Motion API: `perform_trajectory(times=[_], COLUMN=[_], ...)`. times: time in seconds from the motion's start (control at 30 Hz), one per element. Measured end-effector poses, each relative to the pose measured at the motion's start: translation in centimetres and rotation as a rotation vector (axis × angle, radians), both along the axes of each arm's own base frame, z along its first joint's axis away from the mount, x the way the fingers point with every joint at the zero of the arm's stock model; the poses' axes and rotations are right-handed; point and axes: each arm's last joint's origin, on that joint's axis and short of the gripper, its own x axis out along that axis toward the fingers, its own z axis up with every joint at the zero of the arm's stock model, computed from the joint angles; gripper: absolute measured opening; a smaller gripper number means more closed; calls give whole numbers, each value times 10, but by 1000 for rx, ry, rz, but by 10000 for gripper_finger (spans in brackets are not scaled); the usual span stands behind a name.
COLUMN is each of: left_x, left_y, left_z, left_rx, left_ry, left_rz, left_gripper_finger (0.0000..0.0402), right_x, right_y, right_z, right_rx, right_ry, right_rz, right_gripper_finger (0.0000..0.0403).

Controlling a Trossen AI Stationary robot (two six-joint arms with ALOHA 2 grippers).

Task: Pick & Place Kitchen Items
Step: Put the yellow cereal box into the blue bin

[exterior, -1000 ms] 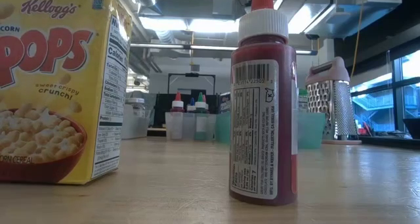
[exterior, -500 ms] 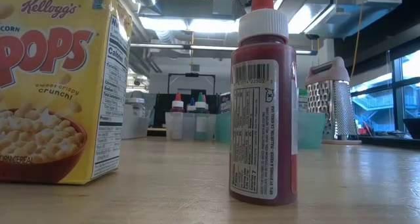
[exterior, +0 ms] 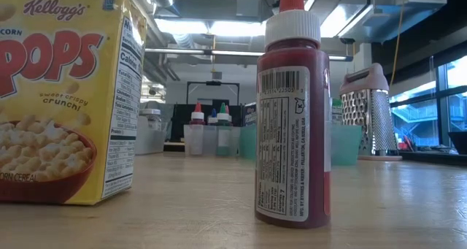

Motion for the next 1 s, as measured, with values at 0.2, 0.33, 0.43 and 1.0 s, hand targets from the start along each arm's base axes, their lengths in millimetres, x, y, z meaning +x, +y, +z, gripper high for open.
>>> perform_trajectory(times=[0.2,0.33,0.43,1.0], left_x=[13,20,22,26], left_y=[-21,-36,-46,-86], left_z=[-23,-41,-52,-98], left_rx=[8,24,17,146], left_ry=[117,187,242,222], left_rz=[-7,-26,-19,178], left_gripper_finger=[345,345,345,345], right_x=[-3,-6,-9,-14], right_y=[5,11,15,23], right_z=[0,0,0,0], right_rx=[1,6,30,95], right_ry=[1,3,12,35], right_rz=[23,41,50,61], right_gripper_finger=[201,201,201,202])
